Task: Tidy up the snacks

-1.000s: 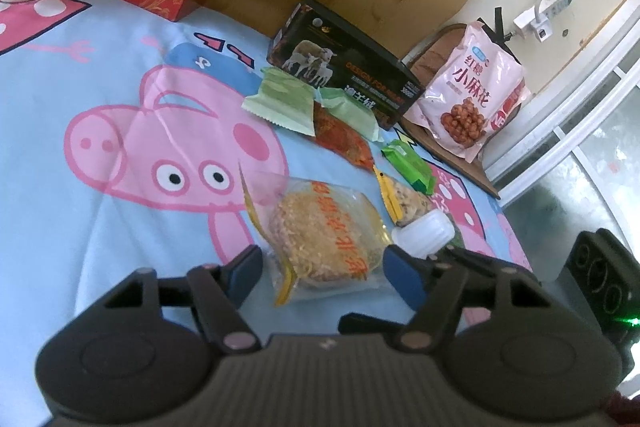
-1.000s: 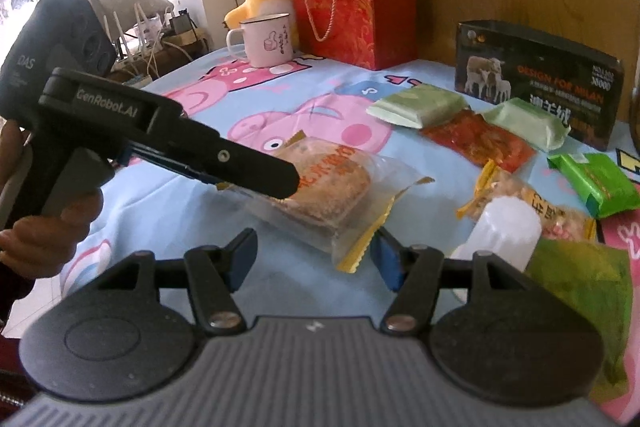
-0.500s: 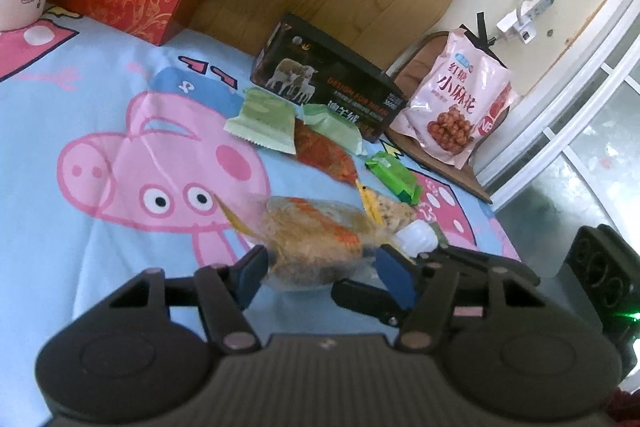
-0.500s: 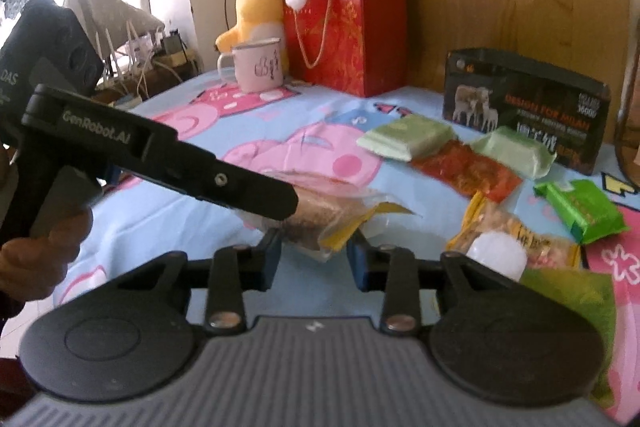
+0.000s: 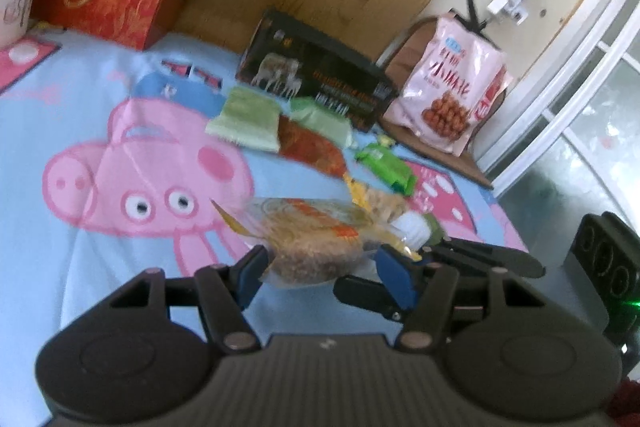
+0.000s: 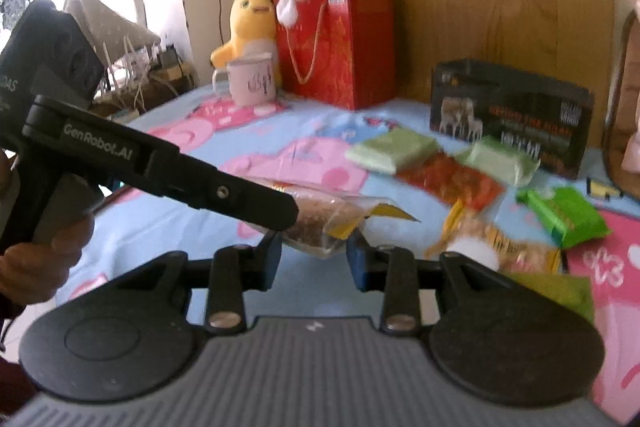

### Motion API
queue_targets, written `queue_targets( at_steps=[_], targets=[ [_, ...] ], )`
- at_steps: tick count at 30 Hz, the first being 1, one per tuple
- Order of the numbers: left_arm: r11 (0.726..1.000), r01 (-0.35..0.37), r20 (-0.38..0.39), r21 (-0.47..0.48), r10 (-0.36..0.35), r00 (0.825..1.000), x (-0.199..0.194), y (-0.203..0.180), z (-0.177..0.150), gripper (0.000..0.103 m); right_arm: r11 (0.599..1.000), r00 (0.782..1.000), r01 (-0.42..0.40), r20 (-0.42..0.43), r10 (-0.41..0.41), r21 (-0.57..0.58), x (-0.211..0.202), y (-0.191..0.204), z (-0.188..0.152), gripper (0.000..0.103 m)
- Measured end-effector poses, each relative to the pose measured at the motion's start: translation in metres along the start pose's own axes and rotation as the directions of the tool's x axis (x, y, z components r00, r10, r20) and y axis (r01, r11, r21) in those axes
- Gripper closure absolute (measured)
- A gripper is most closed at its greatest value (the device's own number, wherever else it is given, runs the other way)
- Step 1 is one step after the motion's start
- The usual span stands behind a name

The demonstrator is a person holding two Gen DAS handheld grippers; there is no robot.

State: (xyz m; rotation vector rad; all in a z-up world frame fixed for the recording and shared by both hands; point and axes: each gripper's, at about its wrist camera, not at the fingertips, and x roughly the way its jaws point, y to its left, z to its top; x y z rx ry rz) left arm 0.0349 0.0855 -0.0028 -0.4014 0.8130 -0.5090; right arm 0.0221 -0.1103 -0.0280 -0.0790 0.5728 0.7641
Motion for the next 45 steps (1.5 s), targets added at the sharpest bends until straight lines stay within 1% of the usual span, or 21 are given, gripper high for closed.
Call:
queue_targets(
  at_steps=[2,3,5,7,9,11,12,13,14,15,17,19,22,25,28,31,34,37,41,43,45],
  targets=[
    [1.000,-0.009,-0.018,-0.021,0.009,1.000,0.001,0.005,-0.003,0.037,1.000,0.999,-0.003,-0.041,0.003,-0.013,0.007,0.002,-0.005,0.063],
    [1.000,-0.011,-0.020,-0.025,0.010,1.000,0.000,0.007,-0.004,0.032,1.000,0.999,0.003,-0.053,-0.004,-0.020,0.008,0.004,-0.006,0.062],
    [1.000,-0.004,0.001,-0.019,0.004,1.000,-0.008,0.009,-0.005,0.025,0.999,0.998,0.009,-0.063,-0.012,-0.042,0.008,0.006,-0.007,0.059],
    [1.000,0.004,0.036,-0.015,-0.004,0.999,-0.019,0.009,-0.002,0.019,0.999,0.998,0.010,-0.065,-0.014,-0.051,0.005,0.005,-0.007,0.051],
    [1.000,0.013,0.054,-0.022,-0.012,0.998,-0.024,0.011,0.001,0.019,0.998,0.998,0.023,-0.061,-0.027,-0.062,0.002,0.004,-0.006,0.044],
    [1.000,0.004,0.046,-0.030,-0.002,0.999,-0.019,0.012,0.004,0.022,0.997,0.998,0.024,-0.064,-0.028,-0.068,0.003,0.003,-0.005,0.044],
    [0.999,-0.006,0.029,-0.036,0.007,1.000,-0.013,0.014,0.004,0.028,0.997,0.998,0.021,-0.066,-0.025,-0.070,0.004,0.003,-0.005,0.044],
    [0.999,-0.005,0.004,-0.046,0.005,1.000,-0.005,0.017,0.004,0.042,0.997,0.998,0.012,-0.068,-0.016,-0.070,0.006,0.004,-0.005,0.044],
    [0.998,0.000,-0.023,-0.061,-0.002,1.000,0.002,0.020,0.003,0.048,0.998,0.997,-0.002,-0.073,-0.003,-0.070,0.009,0.005,-0.004,0.049],
    [0.997,-0.007,-0.033,-0.074,0.005,0.999,0.007,0.021,0.002,0.050,0.997,0.998,0.009,-0.065,-0.014,-0.078,0.011,0.007,-0.004,0.058],
    [0.999,-0.002,-0.023,-0.053,0.001,1.000,0.004,0.015,0.005,0.050,0.996,0.999,0.012,-0.049,-0.016,-0.091,0.010,0.010,0.001,0.062],
    [1.000,-0.005,0.000,-0.016,0.005,1.000,-0.003,0.005,0.015,0.051,0.996,1.000,0.016,-0.009,-0.017,-0.093,0.002,0.010,0.010,0.062],
    [0.999,0.032,0.039,0.028,-0.033,0.999,-0.010,-0.010,0.041,0.051,0.992,0.997,0.048,0.070,-0.040,-0.113,-0.015,0.003,0.030,0.062],
    [0.995,0.051,0.072,0.081,-0.057,0.996,-0.005,-0.031,0.077,0.051,0.990,0.988,0.084,0.137,-0.069,-0.111,-0.027,-0.019,0.057,0.062],
    [0.986,0.044,0.098,0.159,-0.060,0.993,0.014,-0.055,0.118,0.050,0.991,0.980,0.115,0.174,-0.100,-0.073,-0.031,-0.054,0.088,0.062],
    [0.987,0.045,0.081,0.156,-0.058,0.995,0.050,-0.066,0.165,0.050,0.993,0.981,0.114,0.156,-0.114,0.011,-0.023,-0.104,0.121,0.062],
    [0.992,0.042,0.048,0.115,-0.048,0.998,0.093,-0.062,0.203,0.050,0.990,0.986,0.114,0.116,-0.123,0.085,-0.005,-0.147,0.140,0.062],
    [0.997,0.023,0.028,0.075,-0.025,0.999,0.130,-0.053,0.221,0.050,0.983,0.987,0.130,0.082,-0.141,0.127,0.018,-0.179,0.146,0.062],
    [0.996,-0.049,0.010,0.068,0.049,0.999,0.166,-0.040,0.227,0.047,0.975,0.984,0.170,0.027,-0.176,0.147,0.057,-0.201,0.145,0.060],
    [0.996,-0.054,0.004,0.064,0.054,0.999,0.167,-0.034,0.227,0.046,0.965,0.979,0.196,0.019,-0.203,0.173,0.062,-0.209,0.143,0.060],
    [0.995,-0.046,0.058,0.085,0.041,0.997,0.152,-0.030,0.224,0.043,0.960,0.978,0.178,0.068,-0.197,0.214,0.048,-0.217,0.140,0.059]
  ],
)
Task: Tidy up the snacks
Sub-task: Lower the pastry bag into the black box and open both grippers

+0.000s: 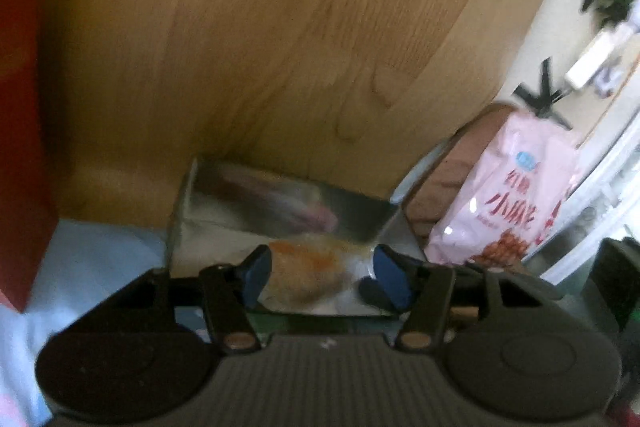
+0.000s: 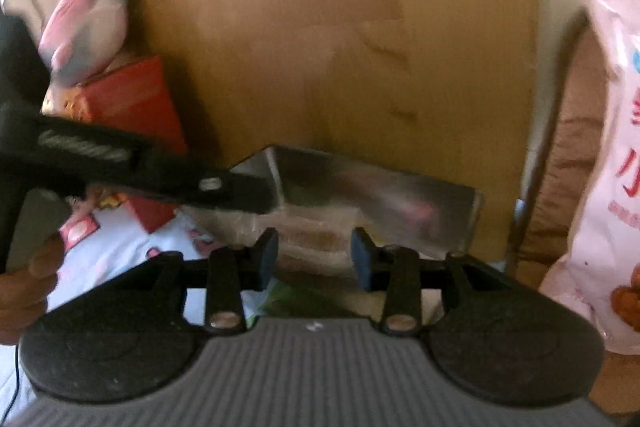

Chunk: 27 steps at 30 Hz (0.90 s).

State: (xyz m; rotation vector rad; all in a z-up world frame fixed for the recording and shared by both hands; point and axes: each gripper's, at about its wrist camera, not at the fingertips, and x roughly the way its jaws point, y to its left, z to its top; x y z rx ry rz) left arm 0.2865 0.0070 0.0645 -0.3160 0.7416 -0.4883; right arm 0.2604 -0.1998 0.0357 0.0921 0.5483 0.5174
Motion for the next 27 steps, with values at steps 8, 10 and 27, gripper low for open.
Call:
queue_targets(
  at_steps=[8,10,27],
  targets=[
    [0.989,-0.133,0.020,-0.061,0.135,0.991,-0.004,0.037,-0.011,0.026,0.981,0.996,-0.027,0.086,0.010,0.194,-0.049,-0.045,-0.030,0.050],
    [0.989,-0.127,-0.029,-0.078,0.125,0.992,0.008,0.040,-0.017,0.026,0.972,0.998,-0.035,0.055,0.023,0.233,-0.041,-0.048,-0.039,0.050],
    [0.985,-0.127,0.029,-0.121,0.131,0.991,-0.035,0.046,-0.052,0.015,0.955,0.998,-0.050,0.038,0.041,0.293,-0.060,-0.046,-0.066,0.043]
  ],
)
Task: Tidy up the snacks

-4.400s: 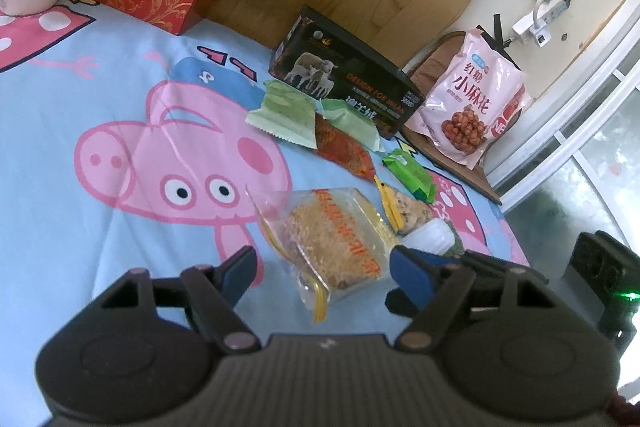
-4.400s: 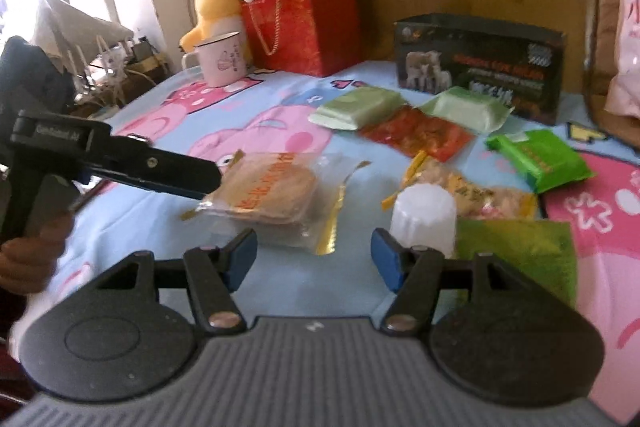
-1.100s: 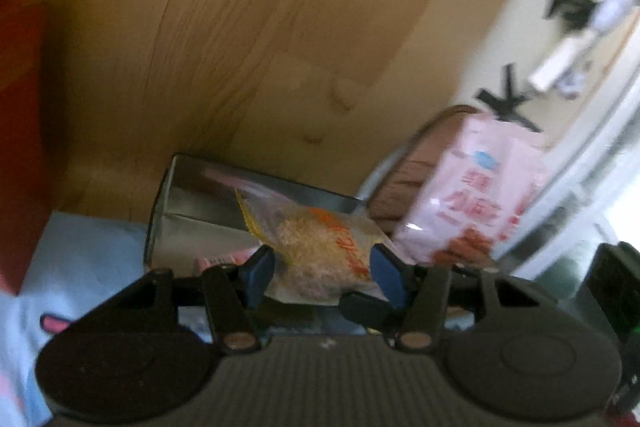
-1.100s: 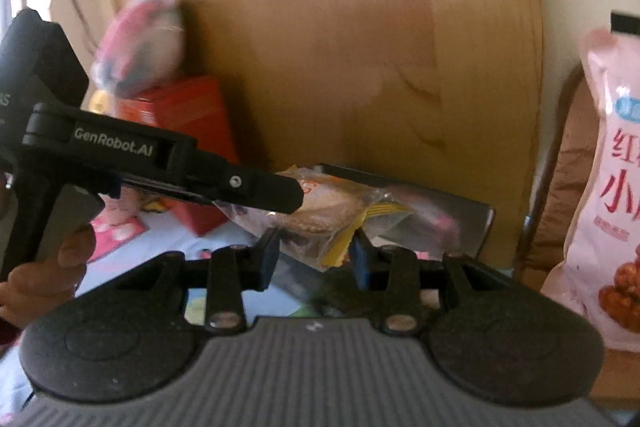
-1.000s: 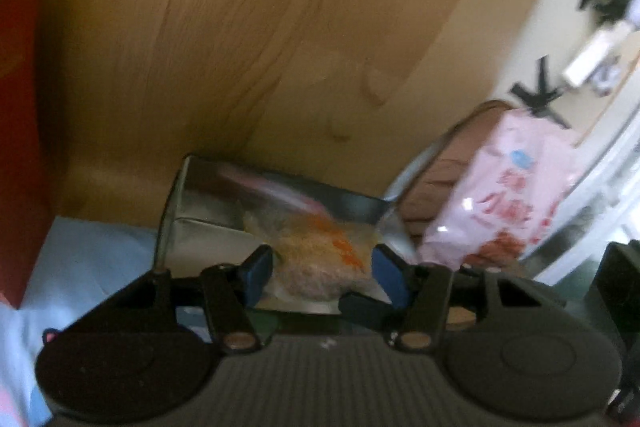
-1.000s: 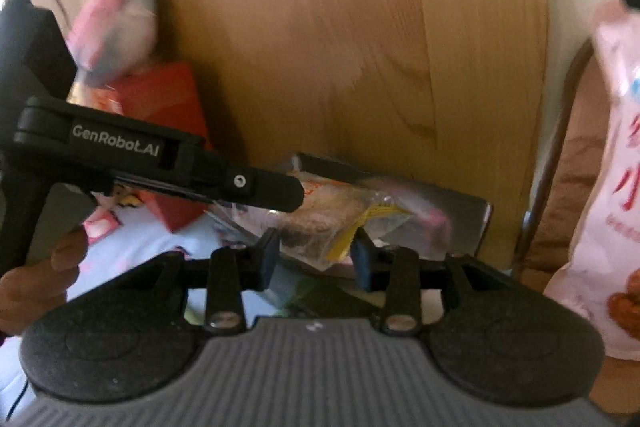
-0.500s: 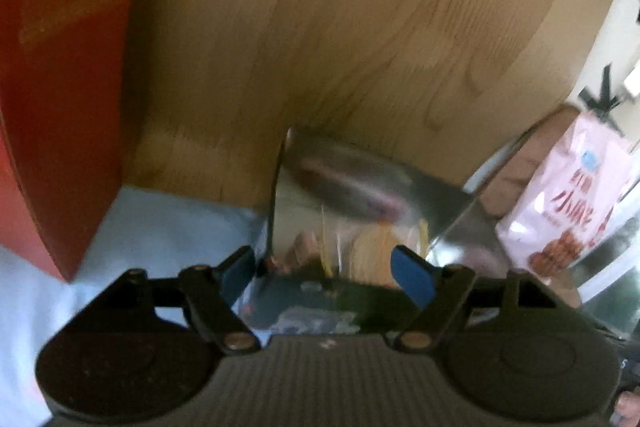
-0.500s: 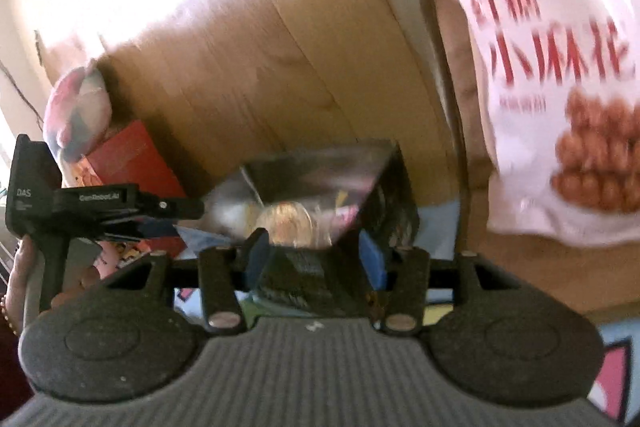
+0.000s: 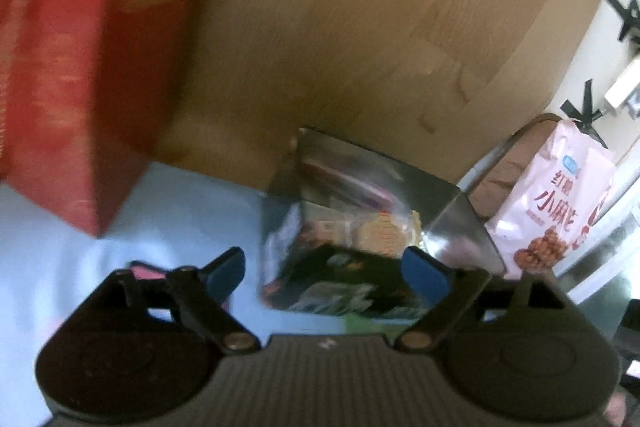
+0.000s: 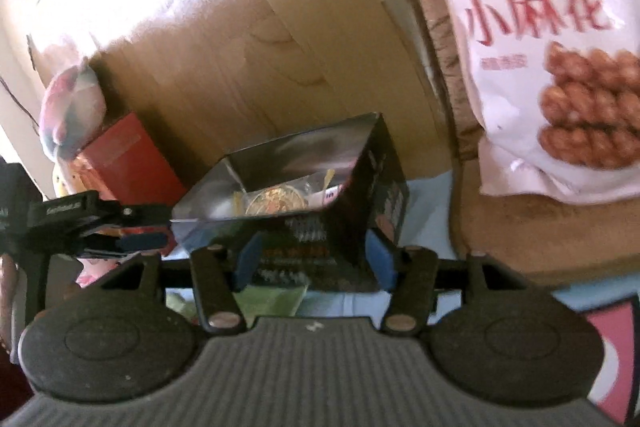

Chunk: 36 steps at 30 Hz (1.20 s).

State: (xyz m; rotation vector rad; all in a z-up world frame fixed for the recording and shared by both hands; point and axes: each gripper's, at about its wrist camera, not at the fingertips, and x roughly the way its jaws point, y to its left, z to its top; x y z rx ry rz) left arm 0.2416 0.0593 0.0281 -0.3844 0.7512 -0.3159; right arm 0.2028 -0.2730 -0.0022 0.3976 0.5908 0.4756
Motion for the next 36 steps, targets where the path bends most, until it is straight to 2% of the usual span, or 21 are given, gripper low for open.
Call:
queue_targets(
  at_steps=[3,6,7,9,10,12,14,17,18,20,24,30,33,36],
  targets=[
    [1.000,-0.024,-0.016,0.009,0.024,1.000,-0.001,0.007,-0.016,0.019,1.000,0.996,-0.029,-0.086,0.028,-0.009,0.012,0.007,-0.012,0.044],
    [1.000,-0.020,-0.098,0.022,0.022,0.995,0.018,0.004,-0.030,0.033,0.999,0.988,-0.021,-0.152,0.013,-0.047,0.042,0.023,-0.013,0.045],
    [0.999,-0.032,-0.103,0.041,0.036,0.994,0.021,0.000,-0.034,0.034,0.998,0.985,-0.025,-0.173,0.016,-0.049,0.053,0.027,-0.013,0.046],
    [0.993,-0.079,-0.119,0.092,0.089,0.989,0.026,-0.008,-0.044,0.039,0.999,0.973,-0.016,-0.231,0.004,-0.050,0.073,0.033,-0.015,0.054],
    [0.991,-0.081,-0.112,0.104,0.092,0.989,0.023,-0.010,-0.048,0.040,0.997,0.974,-0.014,-0.228,-0.004,-0.078,0.075,0.040,-0.016,0.054],
    [0.992,-0.042,-0.133,0.123,0.059,0.989,0.018,-0.016,-0.057,0.040,0.990,0.966,-0.024,-0.259,-0.013,-0.137,0.075,0.054,-0.018,0.055],
    [0.991,-0.005,-0.148,0.136,0.025,0.989,0.010,-0.022,-0.069,0.039,0.988,0.949,-0.082,-0.312,0.037,-0.132,0.071,0.065,-0.024,0.055],
    [0.984,0.000,-0.137,0.176,0.025,0.990,-0.007,-0.029,-0.091,0.041,0.969,0.944,-0.093,-0.329,0.014,-0.227,0.054,0.088,-0.042,0.064],
    [0.985,0.018,-0.136,0.172,0.006,0.991,-0.015,-0.027,-0.098,0.041,0.966,0.938,-0.119,-0.345,0.034,-0.230,0.048,0.092,-0.047,0.066],
    [0.985,0.038,-0.135,0.170,-0.015,0.991,-0.031,-0.026,-0.112,0.041,0.962,0.930,-0.147,-0.364,0.055,-0.231,0.034,0.099,-0.057,0.066],
    [0.985,0.066,-0.143,0.157,-0.044,0.989,-0.063,-0.019,-0.131,0.024,0.936,0.932,-0.191,-0.355,0.078,-0.295,0.012,0.116,-0.069,0.066],
    [0.996,0.079,-0.073,0.044,-0.075,0.994,-0.099,0.004,-0.119,0.023,0.888,0.958,-0.167,-0.284,0.043,-0.428,-0.005,0.134,-0.072,0.065],
    [0.996,0.088,-0.060,0.019,-0.087,0.994,-0.089,0.005,-0.097,0.023,0.913,0.957,-0.148,-0.289,0.034,-0.380,0.007,0.126,-0.062,0.064],
    [0.994,0.111,-0.080,0.007,-0.110,0.991,-0.064,0.003,-0.076,0.021,0.943,0.951,-0.146,-0.307,0.050,-0.298,0.019,0.111,-0.051,0.064]
  ],
)
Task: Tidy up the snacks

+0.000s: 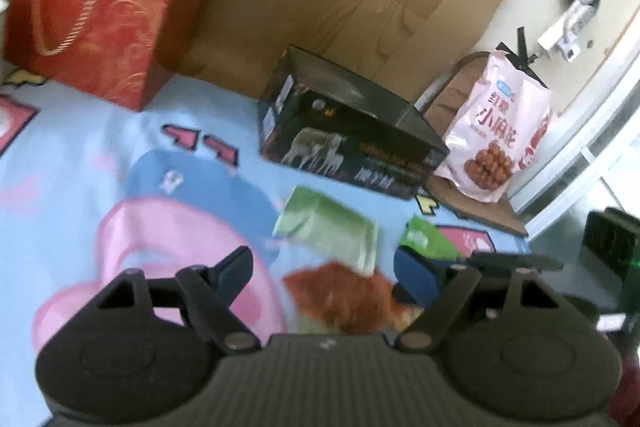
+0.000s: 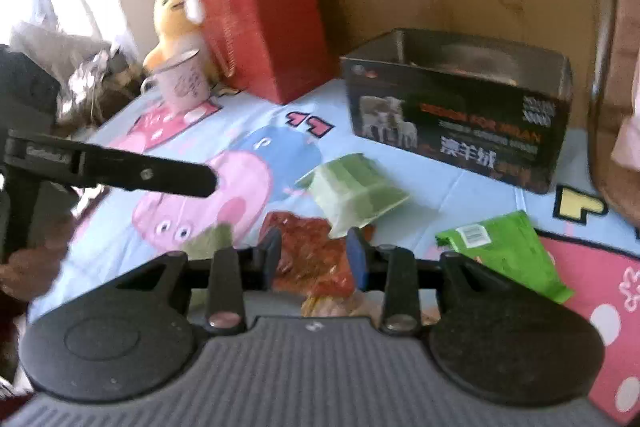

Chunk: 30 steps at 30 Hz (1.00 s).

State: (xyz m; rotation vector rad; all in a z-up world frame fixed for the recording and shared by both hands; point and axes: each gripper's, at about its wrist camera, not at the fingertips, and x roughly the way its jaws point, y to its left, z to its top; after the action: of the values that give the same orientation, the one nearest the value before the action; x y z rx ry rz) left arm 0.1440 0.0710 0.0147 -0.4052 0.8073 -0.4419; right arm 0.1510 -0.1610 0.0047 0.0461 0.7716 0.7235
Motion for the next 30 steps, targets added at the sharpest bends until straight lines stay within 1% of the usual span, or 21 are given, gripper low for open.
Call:
queue_targets(
  at_steps=[1,2,4,5,6,7,8,10,11,12,13,14,16,17,20,21,23,25,27,29,30],
  targets=[
    [1.000,0.003,-0.013,0.011,-0.003,1.000,0.012,0.000,0.008,0.016,1.000,1.000,-0.003,-0.012,0.003,0.021,0.004,-0.006,0.002,0.062],
    [1.000,-0.009,-0.023,0.026,0.009,1.000,0.025,-0.001,0.014,0.014,0.999,1.000,-0.004,-0.025,0.005,0.035,0.007,-0.011,0.004,0.058],
    [0.998,-0.045,-0.046,0.036,0.047,0.998,0.046,0.002,0.020,0.013,0.998,0.999,0.004,-0.055,0.000,0.058,0.016,-0.020,0.007,0.055],
    [0.998,-0.046,-0.065,0.032,0.048,0.997,0.056,0.005,0.022,0.013,0.998,0.998,0.005,-0.066,0.000,0.067,0.020,-0.024,0.009,0.055],
    [0.999,-0.036,-0.085,0.023,0.038,0.996,0.065,0.007,0.023,0.016,0.997,0.997,-0.001,-0.079,0.007,0.074,0.025,-0.027,0.011,0.055],
    [0.999,-0.029,-0.071,0.036,0.032,0.997,0.068,0.006,0.023,0.019,0.997,0.996,-0.012,-0.091,0.020,0.081,0.031,-0.030,0.013,0.055],
    [0.998,-0.019,-0.077,0.055,0.023,0.997,0.073,0.004,0.023,0.022,0.996,0.995,-0.026,-0.096,0.034,0.084,0.036,-0.032,0.015,0.054],
    [0.997,-0.003,-0.081,0.075,0.009,0.997,0.075,-0.002,0.018,0.037,0.996,0.994,-0.056,-0.088,0.063,0.075,0.045,-0.030,0.020,0.056],
    [0.997,-0.002,-0.088,0.082,0.010,0.996,0.076,-0.006,0.016,0.037,0.996,0.994,-0.060,-0.090,0.066,0.071,0.049,-0.027,0.022,0.064],
    [0.996,-0.022,-0.087,0.085,0.029,0.996,0.074,-0.009,0.015,0.039,0.997,0.995,-0.042,-0.089,0.047,0.058,0.051,-0.022,0.023,0.065],
    [0.997,-0.031,-0.085,0.075,0.037,0.996,0.070,-0.010,0.015,0.039,0.999,0.996,-0.028,-0.082,0.030,0.025,0.051,-0.016,0.023,0.065],
    [0.998,-0.022,-0.079,0.066,0.027,0.996,0.064,-0.010,0.016,0.039,1.000,0.998,-0.014,-0.060,0.013,-0.010,0.048,-0.009,0.023,0.065],
    [0.998,0.003,-0.042,0.061,0.000,0.999,0.048,-0.012,0.023,0.039,0.999,1.000,-0.024,-0.004,0.024,-0.033,0.036,-0.004,0.027,0.066],
    [0.998,0.017,-0.010,0.068,-0.017,1.000,0.038,-0.016,0.029,0.039,0.999,0.999,-0.033,0.037,0.034,-0.036,0.026,-0.002,0.031,0.067],
    [0.993,0.053,0.060,0.107,-0.060,0.996,0.023,-0.033,0.052,0.039,0.998,0.988,-0.019,0.153,0.027,-0.054,0.002,-0.005,0.052,0.068],
    [0.990,0.056,0.081,0.126,-0.066,0.995,0.022,-0.039,0.061,0.039,0.998,0.984,-0.008,0.180,0.019,-0.060,-0.003,-0.008,0.060,0.068],
    [0.986,0.056,0.101,0.158,-0.072,0.992,0.028,-0.052,0.079,0.039,0.998,0.977,0.027,0.215,-0.013,-0.063,-0.007,-0.017,0.075,0.068],
    [0.984,0.054,0.104,0.171,-0.073,0.992,0.042,-0.060,0.097,0.039,0.996,0.972,0.067,0.227,-0.053,-0.053,-0.005,-0.031,0.088,0.068],
    [0.983,0.045,0.098,0.178,-0.063,0.993,0.061,-0.065,0.110,0.039,0.995,0.970,0.096,0.229,-0.085,-0.035,0.001,-0.047,0.097,0.068],
    [0.984,0.025,0.089,0.177,-0.042,0.995,0.082,-0.064,0.118,0.039,0.995,0.972,0.103,0.216,-0.097,-0.015,0.011,-0.062,0.102,0.068],
    [0.985,0.017,0.080,0.171,-0.031,0.996,0.092,-0.062,0.119,0.038,0.994,0.974,0.106,0.204,-0.103,-0.006,0.017,-0.068,0.103,0.066]
  ],
)
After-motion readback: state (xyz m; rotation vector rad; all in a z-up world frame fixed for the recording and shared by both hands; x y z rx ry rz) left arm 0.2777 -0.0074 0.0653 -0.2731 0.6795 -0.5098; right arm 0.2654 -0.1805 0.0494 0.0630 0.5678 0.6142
